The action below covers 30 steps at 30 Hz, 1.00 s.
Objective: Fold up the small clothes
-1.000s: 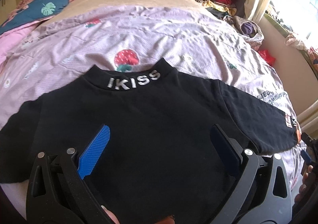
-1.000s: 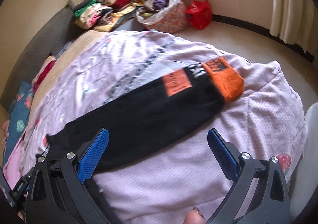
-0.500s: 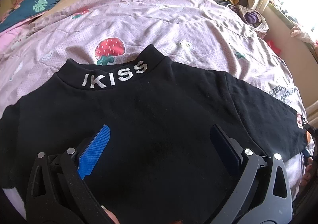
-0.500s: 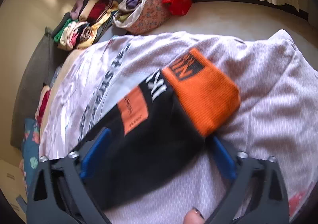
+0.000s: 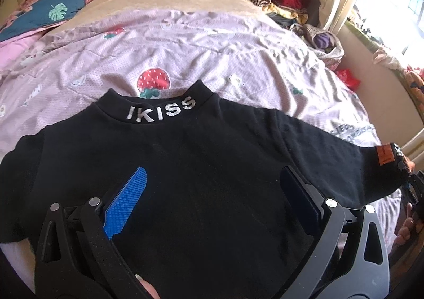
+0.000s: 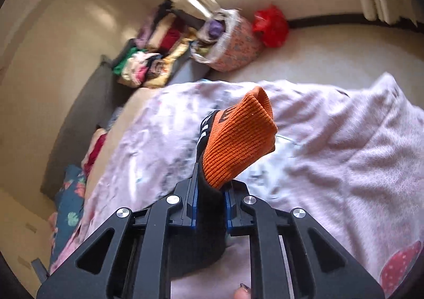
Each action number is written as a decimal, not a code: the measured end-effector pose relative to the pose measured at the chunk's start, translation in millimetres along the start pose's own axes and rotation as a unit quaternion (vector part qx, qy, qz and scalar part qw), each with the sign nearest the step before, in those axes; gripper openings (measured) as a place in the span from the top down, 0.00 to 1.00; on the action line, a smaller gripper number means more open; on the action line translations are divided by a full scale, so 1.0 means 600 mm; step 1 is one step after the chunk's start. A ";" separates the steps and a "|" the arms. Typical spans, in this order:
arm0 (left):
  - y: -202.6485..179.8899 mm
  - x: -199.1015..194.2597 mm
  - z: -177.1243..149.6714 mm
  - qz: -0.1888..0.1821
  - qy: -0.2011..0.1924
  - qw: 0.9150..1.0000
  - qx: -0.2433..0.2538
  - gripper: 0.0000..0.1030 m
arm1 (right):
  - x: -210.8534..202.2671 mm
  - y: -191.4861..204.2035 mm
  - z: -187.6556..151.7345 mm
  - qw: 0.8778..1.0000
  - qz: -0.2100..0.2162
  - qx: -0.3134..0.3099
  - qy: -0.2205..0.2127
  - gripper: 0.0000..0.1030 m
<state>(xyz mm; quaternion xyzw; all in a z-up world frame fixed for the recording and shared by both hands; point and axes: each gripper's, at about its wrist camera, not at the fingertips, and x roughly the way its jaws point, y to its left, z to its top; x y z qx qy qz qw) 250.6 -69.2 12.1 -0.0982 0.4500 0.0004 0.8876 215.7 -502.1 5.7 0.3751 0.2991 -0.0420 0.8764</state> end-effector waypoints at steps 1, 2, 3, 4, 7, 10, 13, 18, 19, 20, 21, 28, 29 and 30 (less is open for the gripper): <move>0.003 -0.008 0.000 -0.002 -0.003 1.000 -0.002 0.08 | -0.008 0.017 -0.002 1.000 0.005 -0.013 -0.003 0.88; 0.009 -0.019 0.000 -0.005 -0.009 1.000 -0.008 0.08 | -0.013 0.031 -0.002 1.000 0.012 -0.024 -0.005 0.88; 0.013 -0.026 0.001 -0.008 -0.013 1.000 -0.012 0.08 | -0.019 0.044 -0.004 0.999 0.019 -0.033 -0.007 0.88; 0.019 -0.036 0.002 -0.011 -0.018 1.000 -0.016 0.08 | -0.029 0.065 -0.007 0.999 0.028 -0.045 -0.009 0.88; 0.032 -0.060 0.007 -0.010 -0.033 0.999 -0.023 0.08 | -0.044 0.106 -0.013 0.997 0.044 -0.069 -0.011 0.88; 0.044 -0.078 0.009 -0.012 -0.043 0.999 -0.028 0.08 | -0.059 0.153 -0.026 0.993 0.054 -0.102 -0.012 0.88; 0.057 -0.094 0.008 -0.015 -0.050 0.998 -0.032 0.08 | -0.064 0.188 -0.046 0.991 0.064 -0.119 -0.004 0.88; 0.080 -0.111 0.006 -0.019 -0.056 0.997 -0.040 0.08 | -0.061 0.255 -0.073 0.985 0.076 -0.158 0.008 0.88; 0.085 -0.115 0.006 -0.021 -0.058 0.997 -0.042 0.08 | -0.061 0.267 -0.081 0.983 0.077 -0.166 0.010 0.88; 0.090 -0.119 0.006 -0.023 -0.059 0.997 -0.044 0.08 | -0.062 0.278 -0.090 0.982 0.078 -0.174 0.011 0.88; 0.096 -0.122 0.007 -0.029 -0.060 0.997 -0.046 0.08 | -0.064 0.285 -0.096 0.981 0.079 -0.178 0.012 0.88; 0.138 -0.135 0.004 -0.060 -0.056 0.994 -0.071 0.08 | -0.062 0.343 -0.141 0.973 0.091 -0.211 0.028 0.88; 0.143 -0.136 0.004 -0.063 -0.057 0.994 -0.074 0.08 | -0.061 0.353 -0.149 0.971 0.094 -0.216 0.031 0.88; 0.150 -0.138 0.003 -0.070 -0.056 0.993 -0.076 0.08 | -0.061 0.360 -0.155 0.970 0.096 -0.220 0.035 0.88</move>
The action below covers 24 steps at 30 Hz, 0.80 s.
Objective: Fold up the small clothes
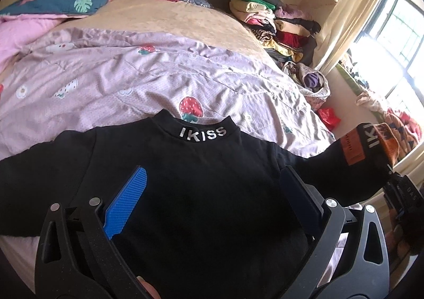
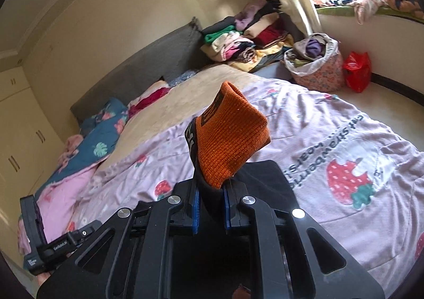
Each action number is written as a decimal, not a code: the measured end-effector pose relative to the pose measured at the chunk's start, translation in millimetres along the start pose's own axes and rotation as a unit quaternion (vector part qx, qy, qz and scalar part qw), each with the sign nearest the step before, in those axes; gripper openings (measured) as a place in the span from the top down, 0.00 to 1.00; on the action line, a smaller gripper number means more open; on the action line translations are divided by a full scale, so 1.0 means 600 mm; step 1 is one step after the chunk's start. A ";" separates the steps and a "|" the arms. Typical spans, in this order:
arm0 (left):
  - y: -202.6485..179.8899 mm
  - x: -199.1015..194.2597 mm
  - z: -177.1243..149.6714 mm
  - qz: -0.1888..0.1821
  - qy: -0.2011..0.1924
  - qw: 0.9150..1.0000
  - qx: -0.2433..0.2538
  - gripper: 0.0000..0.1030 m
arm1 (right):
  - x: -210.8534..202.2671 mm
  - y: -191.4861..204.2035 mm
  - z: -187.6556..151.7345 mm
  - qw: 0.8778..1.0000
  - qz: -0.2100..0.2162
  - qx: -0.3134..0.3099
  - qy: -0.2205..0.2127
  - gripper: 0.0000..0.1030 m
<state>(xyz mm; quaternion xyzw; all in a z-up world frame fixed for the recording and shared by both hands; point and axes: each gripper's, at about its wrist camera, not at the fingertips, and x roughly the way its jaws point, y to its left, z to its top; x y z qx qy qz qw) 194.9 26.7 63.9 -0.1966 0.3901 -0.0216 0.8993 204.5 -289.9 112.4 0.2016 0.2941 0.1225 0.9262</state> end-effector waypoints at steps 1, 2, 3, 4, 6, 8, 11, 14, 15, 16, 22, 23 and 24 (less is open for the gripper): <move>0.003 -0.003 0.000 -0.008 0.001 1.000 -0.002 0.08 | 0.003 0.009 -0.003 1.000 0.002 -0.005 0.003 0.88; 0.010 -0.005 0.000 -0.019 0.002 1.000 -0.006 0.08 | 0.005 0.019 -0.006 1.000 0.004 -0.010 0.005 0.88; 0.015 -0.008 0.001 -0.024 0.001 1.000 -0.009 0.08 | 0.008 0.028 -0.009 1.000 0.006 -0.015 0.008 0.88; 0.018 -0.009 0.001 -0.026 0.001 1.000 -0.011 0.08 | 0.011 0.038 -0.013 1.000 0.009 -0.022 0.011 0.88; 0.033 -0.013 0.003 -0.027 -0.001 0.999 -0.018 0.08 | 0.016 0.057 -0.020 0.999 0.012 -0.030 0.015 0.88; 0.050 -0.013 0.005 -0.028 -0.001 0.999 -0.027 0.08 | 0.025 0.075 -0.029 0.999 0.016 -0.039 0.023 0.88; 0.075 -0.010 0.005 -0.030 0.004 0.999 -0.042 0.08 | 0.042 0.103 -0.048 0.998 0.018 -0.054 0.033 0.88; 0.103 -0.002 0.003 -0.055 0.019 0.996 -0.067 0.08 | 0.064 0.126 -0.069 0.997 0.018 -0.062 0.047 0.88; 0.112 0.000 0.002 -0.061 0.022 0.995 -0.074 0.08 | 0.073 0.135 -0.078 0.996 0.016 -0.065 0.051 0.88; 0.118 0.003 0.000 -0.064 0.025 0.995 -0.079 0.08 | 0.080 0.141 -0.085 0.996 0.016 -0.068 0.055 0.88; 0.152 0.016 -0.007 -0.081 0.041 0.991 -0.095 0.08 | 0.121 0.179 -0.134 0.994 0.022 -0.073 0.081 0.87; 0.156 0.017 -0.008 -0.083 0.042 0.991 -0.097 0.08 | 0.128 0.184 -0.143 0.993 0.024 -0.072 0.086 0.86; 0.160 0.019 -0.008 -0.089 0.045 0.990 -0.101 0.08 | 0.134 0.188 -0.151 0.993 0.024 -0.071 0.091 0.86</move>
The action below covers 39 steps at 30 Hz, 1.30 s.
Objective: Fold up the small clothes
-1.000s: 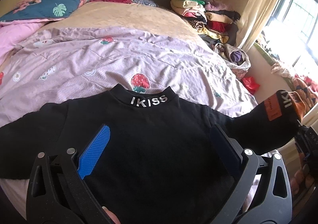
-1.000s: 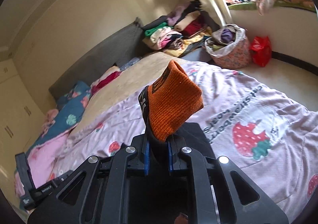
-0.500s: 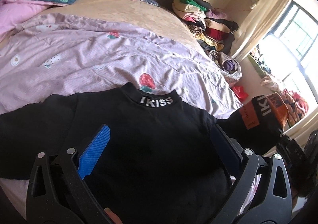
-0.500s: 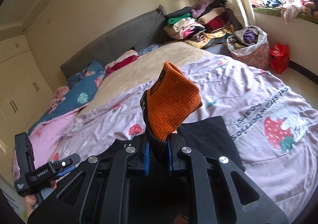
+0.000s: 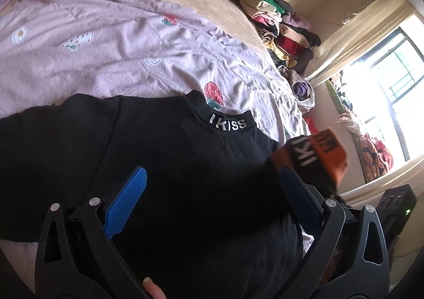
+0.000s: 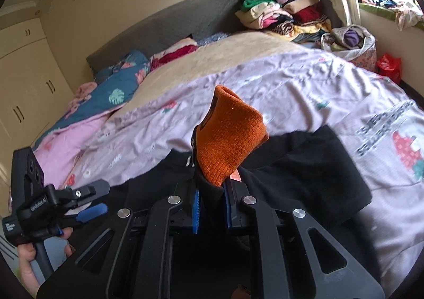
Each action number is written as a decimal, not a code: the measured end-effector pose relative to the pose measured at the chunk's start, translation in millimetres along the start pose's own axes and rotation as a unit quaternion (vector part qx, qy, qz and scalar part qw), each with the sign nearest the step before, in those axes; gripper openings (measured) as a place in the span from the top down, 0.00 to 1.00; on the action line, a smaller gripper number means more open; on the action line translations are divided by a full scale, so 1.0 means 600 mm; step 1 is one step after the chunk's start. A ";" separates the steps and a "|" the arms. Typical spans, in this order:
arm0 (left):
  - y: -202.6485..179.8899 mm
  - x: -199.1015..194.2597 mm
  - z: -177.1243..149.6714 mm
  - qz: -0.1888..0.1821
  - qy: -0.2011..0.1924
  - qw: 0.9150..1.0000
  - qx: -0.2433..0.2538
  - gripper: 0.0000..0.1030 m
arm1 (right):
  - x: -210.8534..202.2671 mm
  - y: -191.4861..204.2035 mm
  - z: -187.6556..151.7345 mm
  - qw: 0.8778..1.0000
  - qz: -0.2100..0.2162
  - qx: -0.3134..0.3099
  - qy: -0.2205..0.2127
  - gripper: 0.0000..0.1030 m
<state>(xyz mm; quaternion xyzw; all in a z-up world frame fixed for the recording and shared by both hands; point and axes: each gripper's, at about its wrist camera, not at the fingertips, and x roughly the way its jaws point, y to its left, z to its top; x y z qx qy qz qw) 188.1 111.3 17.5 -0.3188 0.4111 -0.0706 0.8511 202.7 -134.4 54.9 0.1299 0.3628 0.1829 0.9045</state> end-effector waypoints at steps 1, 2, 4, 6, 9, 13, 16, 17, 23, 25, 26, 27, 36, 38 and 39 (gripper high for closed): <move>0.004 0.002 0.000 -0.005 0.003 1.000 -0.003 0.08 | 0.006 0.005 -0.004 1.000 0.001 0.001 0.005 0.86; 0.008 0.004 0.000 -0.010 0.006 1.000 -0.007 0.08 | 0.014 0.010 -0.008 1.000 0.003 0.002 0.009 0.86; 0.016 0.010 -0.002 -0.017 0.014 1.000 -0.013 0.08 | 0.030 0.020 -0.020 1.000 0.005 0.001 0.021 0.85; 0.024 0.018 -0.006 -0.020 0.023 0.999 -0.019 0.08 | 0.044 0.028 -0.033 0.999 0.007 -0.004 0.032 0.85; 0.035 0.029 -0.012 -0.031 0.037 0.998 -0.028 0.09 | 0.055 0.034 -0.053 0.998 0.033 -0.002 0.052 0.67; 0.042 0.040 -0.019 -0.035 0.046 0.998 -0.033 0.09 | 0.053 0.044 -0.080 0.995 0.065 -0.013 0.077 0.43; 0.044 0.048 -0.025 -0.033 0.055 0.997 -0.034 0.09 | 0.039 0.046 -0.098 0.991 0.088 -0.023 0.093 0.32; 0.045 0.052 -0.027 -0.031 0.059 0.997 -0.031 0.10 | 0.032 0.046 -0.102 0.992 0.086 -0.026 0.093 0.31; 0.042 0.076 -0.052 -0.012 0.088 0.996 -0.015 0.42 | -0.011 0.008 -0.115 0.994 0.068 -0.014 0.081 0.31; 0.039 0.087 -0.061 -0.012 0.095 0.995 -0.016 0.45 | -0.028 -0.015 -0.115 0.996 0.052 -0.002 0.073 0.31; 0.035 0.092 -0.064 -0.006 0.095 0.995 -0.012 0.45 | -0.035 -0.025 -0.114 0.996 0.048 0.003 0.069 0.31; 0.031 0.095 -0.066 0.001 0.094 0.996 -0.007 0.46 | -0.043 -0.041 -0.111 0.997 0.041 0.013 0.065 0.31; -0.017 0.069 -0.069 0.019 0.055 0.997 0.052 1.00 | -0.096 -0.118 -0.099 0.998 0.012 0.055 0.031 0.31; -0.031 0.043 -0.063 -0.004 0.042 0.998 0.056 1.00 | -0.103 -0.129 -0.097 0.998 0.008 0.059 0.026 0.31; -0.039 0.024 -0.058 -0.018 0.033 0.997 0.061 1.00 | -0.105 -0.133 -0.097 0.998 0.005 0.060 0.024 0.31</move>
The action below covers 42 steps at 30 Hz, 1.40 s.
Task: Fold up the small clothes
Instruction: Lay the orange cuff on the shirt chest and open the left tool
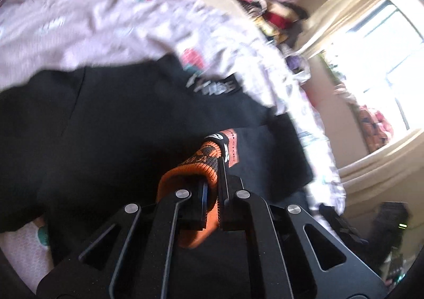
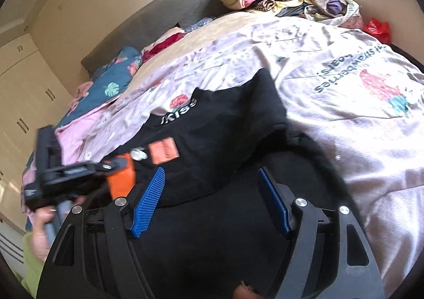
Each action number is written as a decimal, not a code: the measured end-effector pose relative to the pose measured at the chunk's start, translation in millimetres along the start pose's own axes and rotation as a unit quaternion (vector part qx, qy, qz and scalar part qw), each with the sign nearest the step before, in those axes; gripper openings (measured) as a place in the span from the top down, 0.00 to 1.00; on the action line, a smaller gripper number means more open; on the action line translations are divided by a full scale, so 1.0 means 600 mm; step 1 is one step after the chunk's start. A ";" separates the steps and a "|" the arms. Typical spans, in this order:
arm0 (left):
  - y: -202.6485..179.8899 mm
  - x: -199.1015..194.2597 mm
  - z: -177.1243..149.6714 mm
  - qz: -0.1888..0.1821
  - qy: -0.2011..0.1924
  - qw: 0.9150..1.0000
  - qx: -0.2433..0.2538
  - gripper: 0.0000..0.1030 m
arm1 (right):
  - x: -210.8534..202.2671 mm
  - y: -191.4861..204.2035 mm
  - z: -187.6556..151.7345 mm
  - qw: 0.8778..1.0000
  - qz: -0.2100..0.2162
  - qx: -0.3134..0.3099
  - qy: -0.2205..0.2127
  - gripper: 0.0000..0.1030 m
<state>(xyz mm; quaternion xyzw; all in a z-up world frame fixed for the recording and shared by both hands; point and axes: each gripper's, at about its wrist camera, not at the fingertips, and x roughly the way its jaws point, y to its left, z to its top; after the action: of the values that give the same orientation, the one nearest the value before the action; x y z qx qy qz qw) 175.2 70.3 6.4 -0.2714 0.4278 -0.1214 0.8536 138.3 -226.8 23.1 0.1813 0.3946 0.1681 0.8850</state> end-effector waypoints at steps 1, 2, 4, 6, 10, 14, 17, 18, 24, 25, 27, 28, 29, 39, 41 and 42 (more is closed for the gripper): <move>-0.005 -0.013 0.003 -0.007 -0.008 1.000 0.003 1.00 | -0.002 -0.004 0.001 1.000 -0.001 0.002 -0.002 0.31; -0.009 -0.026 0.006 -0.013 -0.017 1.000 0.008 1.00 | -0.004 -0.007 0.002 1.000 -0.001 0.005 -0.004 0.31; -0.018 -0.053 0.012 -0.021 -0.035 0.999 0.019 1.00 | -0.004 -0.014 0.002 1.000 -0.002 0.011 -0.005 0.31; -0.017 -0.068 0.016 -0.020 -0.042 0.999 0.025 1.00 | -0.003 -0.016 0.002 1.000 -0.006 0.014 -0.005 0.31; 0.010 -0.053 0.018 0.008 -0.035 0.999 0.009 1.00 | 0.002 -0.014 0.002 1.000 -0.016 0.009 -0.002 0.31; 0.033 -0.038 0.014 0.028 -0.026 0.999 -0.005 1.00 | 0.010 -0.012 0.003 1.000 -0.027 0.003 0.001 0.31; 0.051 -0.034 0.014 0.040 -0.023 0.999 -0.013 0.99 | 0.017 -0.010 0.005 0.999 -0.035 -0.002 0.004 0.31; 0.055 -0.033 0.014 0.046 -0.023 0.999 -0.013 0.99 | 0.023 -0.008 0.008 0.999 -0.036 -0.006 0.007 0.31; 0.069 -0.043 0.013 0.087 -0.037 0.996 -0.006 0.99 | 0.052 0.015 0.030 0.996 -0.068 -0.055 0.018 0.31; 0.070 -0.048 0.013 0.094 -0.042 0.995 -0.003 0.99 | 0.058 0.018 0.032 0.995 -0.072 -0.063 0.020 0.31; 0.064 -0.055 0.012 0.107 -0.052 0.993 0.010 0.99 | 0.075 0.025 0.037 0.993 -0.086 -0.080 0.031 0.31; 0.060 -0.057 0.011 0.108 -0.054 0.993 0.015 0.99 | 0.081 0.026 0.039 0.992 -0.087 -0.083 0.034 0.31; 0.055 -0.059 0.011 0.109 -0.055 0.992 0.020 0.99 | 0.089 0.027 0.040 0.992 -0.089 -0.086 0.040 0.31; 0.062 0.026 -0.042 0.142 0.024 0.988 0.048 0.81 | 0.152 0.020 0.039 0.983 -0.118 -0.098 0.103 0.31; 0.076 0.032 -0.051 0.141 0.026 0.989 0.042 0.81 | 0.164 0.007 0.032 0.981 -0.128 -0.086 0.120 0.30; 0.081 0.032 -0.053 0.141 0.024 0.989 0.043 0.81 | 0.170 -0.006 0.026 0.980 -0.131 -0.072 0.130 0.30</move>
<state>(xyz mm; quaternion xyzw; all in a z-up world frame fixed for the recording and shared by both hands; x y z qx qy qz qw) 160.2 90.6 -49.0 -0.1686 0.4767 -0.0249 0.8624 215.4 -188.2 -33.8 0.0402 0.5131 0.1010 0.8514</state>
